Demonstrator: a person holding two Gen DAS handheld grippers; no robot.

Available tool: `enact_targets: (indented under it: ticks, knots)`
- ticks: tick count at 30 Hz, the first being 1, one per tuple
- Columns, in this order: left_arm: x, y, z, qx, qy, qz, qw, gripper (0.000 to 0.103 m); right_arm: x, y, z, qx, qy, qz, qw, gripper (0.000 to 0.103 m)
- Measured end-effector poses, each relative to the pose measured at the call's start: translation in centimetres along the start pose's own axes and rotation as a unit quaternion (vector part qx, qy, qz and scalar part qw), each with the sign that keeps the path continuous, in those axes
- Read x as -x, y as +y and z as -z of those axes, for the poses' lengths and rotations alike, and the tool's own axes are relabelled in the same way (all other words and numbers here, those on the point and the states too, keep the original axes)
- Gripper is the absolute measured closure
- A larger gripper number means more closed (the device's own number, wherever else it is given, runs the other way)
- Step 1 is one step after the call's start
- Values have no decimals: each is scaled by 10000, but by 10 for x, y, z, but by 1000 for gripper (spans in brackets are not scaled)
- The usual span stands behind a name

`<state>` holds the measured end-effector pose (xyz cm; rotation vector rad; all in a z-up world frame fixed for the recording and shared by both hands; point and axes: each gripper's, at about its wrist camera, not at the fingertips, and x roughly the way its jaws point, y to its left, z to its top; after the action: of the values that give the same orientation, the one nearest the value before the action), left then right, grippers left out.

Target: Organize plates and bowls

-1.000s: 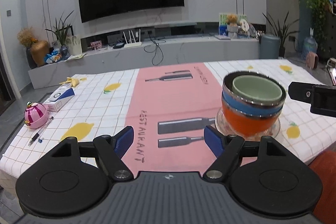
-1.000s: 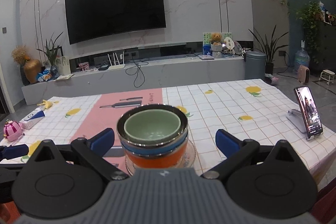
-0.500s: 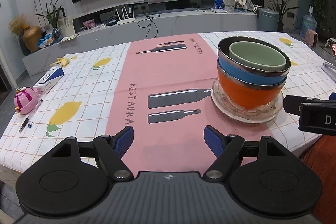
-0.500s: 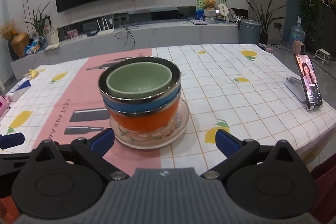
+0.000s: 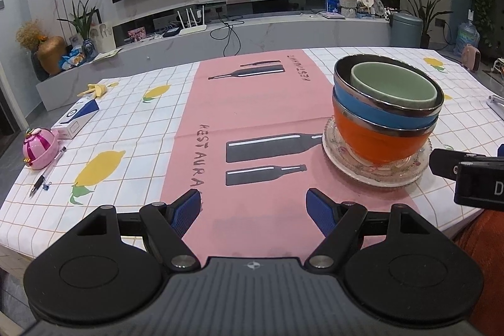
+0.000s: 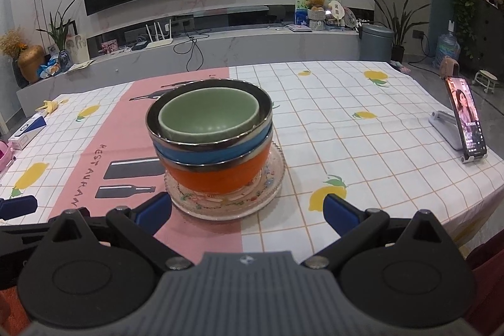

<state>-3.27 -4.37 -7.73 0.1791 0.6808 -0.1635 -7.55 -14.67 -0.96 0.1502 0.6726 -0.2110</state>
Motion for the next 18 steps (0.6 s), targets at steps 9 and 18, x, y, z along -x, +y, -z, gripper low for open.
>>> enact_targets:
  ticks: [9,18]
  knots:
    - [-1,4,-1,73,0,-19,10000,14,-1,3,-1,55,-4,-18,10000,3]
    - [-2,5,-1,92,-2,-10,10000,14,-2,5,-1,107,23,-30,9999,3]
